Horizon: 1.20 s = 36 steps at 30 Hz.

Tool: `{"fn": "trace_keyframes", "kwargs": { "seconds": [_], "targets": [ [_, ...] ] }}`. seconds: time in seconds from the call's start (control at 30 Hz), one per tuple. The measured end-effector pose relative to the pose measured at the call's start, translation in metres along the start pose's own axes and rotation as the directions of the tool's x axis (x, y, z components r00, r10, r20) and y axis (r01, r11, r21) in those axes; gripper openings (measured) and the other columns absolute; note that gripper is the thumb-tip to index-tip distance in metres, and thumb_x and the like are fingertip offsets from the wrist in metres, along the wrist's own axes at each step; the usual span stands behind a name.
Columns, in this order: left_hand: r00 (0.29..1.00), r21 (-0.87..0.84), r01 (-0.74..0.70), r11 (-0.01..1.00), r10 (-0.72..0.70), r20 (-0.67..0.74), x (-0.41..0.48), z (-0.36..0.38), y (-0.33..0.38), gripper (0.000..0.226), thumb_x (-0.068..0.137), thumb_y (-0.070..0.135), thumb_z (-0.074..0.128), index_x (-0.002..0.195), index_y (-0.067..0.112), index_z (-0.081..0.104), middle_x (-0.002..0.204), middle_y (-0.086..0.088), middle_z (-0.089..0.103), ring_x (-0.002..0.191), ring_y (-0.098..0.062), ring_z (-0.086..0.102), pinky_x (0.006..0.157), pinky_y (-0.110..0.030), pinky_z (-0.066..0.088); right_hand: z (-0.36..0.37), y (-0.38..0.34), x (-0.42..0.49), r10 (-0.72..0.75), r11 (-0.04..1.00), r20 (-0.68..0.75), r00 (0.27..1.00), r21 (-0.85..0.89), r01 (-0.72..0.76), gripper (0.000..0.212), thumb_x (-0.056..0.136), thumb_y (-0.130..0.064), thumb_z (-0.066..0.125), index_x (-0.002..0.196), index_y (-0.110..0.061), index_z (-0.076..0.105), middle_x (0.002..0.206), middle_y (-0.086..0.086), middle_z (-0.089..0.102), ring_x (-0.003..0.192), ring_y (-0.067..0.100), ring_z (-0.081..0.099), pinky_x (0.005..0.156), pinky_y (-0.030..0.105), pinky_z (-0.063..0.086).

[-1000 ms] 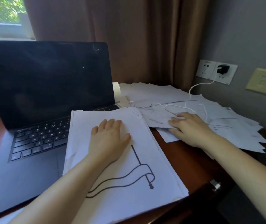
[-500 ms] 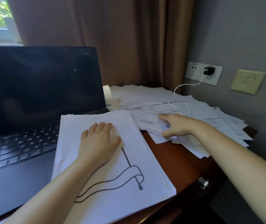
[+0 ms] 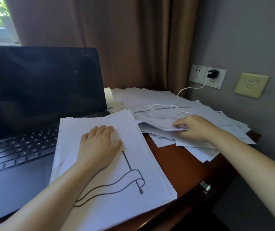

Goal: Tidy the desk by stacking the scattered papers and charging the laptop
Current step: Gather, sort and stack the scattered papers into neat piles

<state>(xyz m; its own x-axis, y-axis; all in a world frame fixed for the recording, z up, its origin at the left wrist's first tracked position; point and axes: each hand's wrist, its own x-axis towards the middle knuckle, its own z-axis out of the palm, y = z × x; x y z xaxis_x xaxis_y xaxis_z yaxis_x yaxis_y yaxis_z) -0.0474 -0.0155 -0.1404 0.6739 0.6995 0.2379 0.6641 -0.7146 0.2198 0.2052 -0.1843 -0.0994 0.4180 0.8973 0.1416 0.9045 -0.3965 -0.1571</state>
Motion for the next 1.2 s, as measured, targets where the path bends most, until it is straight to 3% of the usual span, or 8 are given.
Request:
{"fn": "trace_keyframes", "kwargs": {
  "seconds": [0.13,0.33,0.43,0.6,0.73,0.87,1.0,1.2],
  "targets": [
    [1.0,-0.015,0.003,1.0,-0.003,-0.01,-0.002,-0.001,0.001,0.051,0.094,0.046,0.034,0.142,0.027,0.033,0.149,0.007,0.034,0.141,-0.018,0.023,0.111,-0.037,0.019,0.004,-0.017,-0.002,-0.051,0.978,0.092,0.994,-0.199,0.068,0.033,0.078,-0.049,0.057,0.091,-0.02,0.05,0.073,-0.004,0.052,0.076,0.022,0.052,0.059,0.032,0.041],
    [1.0,-0.021,0.0,1.0,0.0,-0.019,-0.001,-0.001,0.0,0.051,0.094,0.046,0.034,0.141,0.027,0.035,0.149,0.008,0.034,0.14,-0.017,0.024,0.111,-0.036,0.02,-0.003,-0.022,0.015,-0.055,0.992,0.205,0.977,-0.097,0.077,0.019,0.076,-0.027,0.056,0.079,-0.009,0.051,0.07,0.006,0.051,0.069,0.022,0.049,0.059,0.033,0.037],
    [1.0,-0.023,0.001,1.0,-0.002,-0.026,-0.001,0.001,0.0,0.05,0.094,0.046,0.034,0.14,0.028,0.035,0.148,0.008,0.035,0.14,-0.017,0.024,0.111,-0.036,0.02,-0.009,-0.014,0.013,-0.056,0.998,0.229,0.972,0.044,0.048,0.033,0.081,-0.021,0.056,0.111,-0.011,0.064,0.112,0.0,0.067,0.105,0.02,0.059,0.091,0.039,0.049],
    [1.0,-0.021,0.003,1.0,-0.004,-0.021,0.0,0.002,0.0,0.051,0.094,0.046,0.034,0.141,0.028,0.034,0.15,0.008,0.033,0.141,-0.017,0.023,0.111,-0.036,0.019,0.0,-0.008,0.016,-0.014,0.993,0.102,0.995,0.114,0.002,0.03,0.086,0.003,0.05,0.112,0.0,0.065,0.121,0.007,0.064,0.115,0.021,0.057,0.099,0.036,0.045],
    [0.999,-0.026,-0.003,1.0,0.002,-0.033,0.0,0.002,-0.001,0.049,0.093,0.046,0.035,0.139,0.028,0.036,0.147,0.008,0.036,0.139,-0.017,0.026,0.11,-0.036,0.02,0.006,0.001,0.02,0.044,0.994,-0.107,0.993,-0.095,-0.054,0.017,0.08,0.001,0.044,0.069,-0.008,0.052,0.081,0.011,0.06,0.08,0.034,0.055,0.062,0.036,0.04],
    [1.0,-0.014,-0.001,1.0,0.0,-0.029,0.0,0.002,-0.001,0.05,0.094,0.046,0.035,0.14,0.028,0.035,0.148,0.008,0.035,0.139,-0.017,0.025,0.11,-0.036,0.02,-0.015,0.003,0.001,0.07,0.979,-0.352,0.933,-0.154,-0.131,0.027,0.083,-0.001,0.048,0.094,-0.017,0.065,0.084,0.012,0.065,0.079,0.037,0.058,0.059,0.033,0.037],
    [1.0,-0.012,0.01,1.0,-0.01,-0.015,-0.001,-0.001,0.002,0.051,0.095,0.046,0.036,0.141,0.026,0.035,0.147,0.007,0.036,0.139,-0.017,0.025,0.109,-0.036,0.02,-0.027,0.005,-0.032,0.056,0.989,-0.495,0.867,-0.09,-0.116,0.016,0.084,-0.002,0.052,0.078,-0.011,0.064,0.064,0.012,0.06,0.063,0.037,0.055,0.052,0.033,0.037],
    [1.0,-0.007,-0.005,1.0,0.005,-0.012,-0.004,-0.013,0.009,0.043,0.096,0.041,0.039,0.133,0.021,0.046,0.138,0.001,0.049,0.129,-0.023,0.041,0.1,-0.036,0.029,-0.017,-0.053,-0.059,-0.002,0.996,-0.539,0.842,0.073,0.048,0.015,0.084,-0.005,0.06,0.073,-0.014,0.064,0.052,0.005,0.045,0.051,0.032,0.044,0.05,0.033,0.039]
  ]
}}
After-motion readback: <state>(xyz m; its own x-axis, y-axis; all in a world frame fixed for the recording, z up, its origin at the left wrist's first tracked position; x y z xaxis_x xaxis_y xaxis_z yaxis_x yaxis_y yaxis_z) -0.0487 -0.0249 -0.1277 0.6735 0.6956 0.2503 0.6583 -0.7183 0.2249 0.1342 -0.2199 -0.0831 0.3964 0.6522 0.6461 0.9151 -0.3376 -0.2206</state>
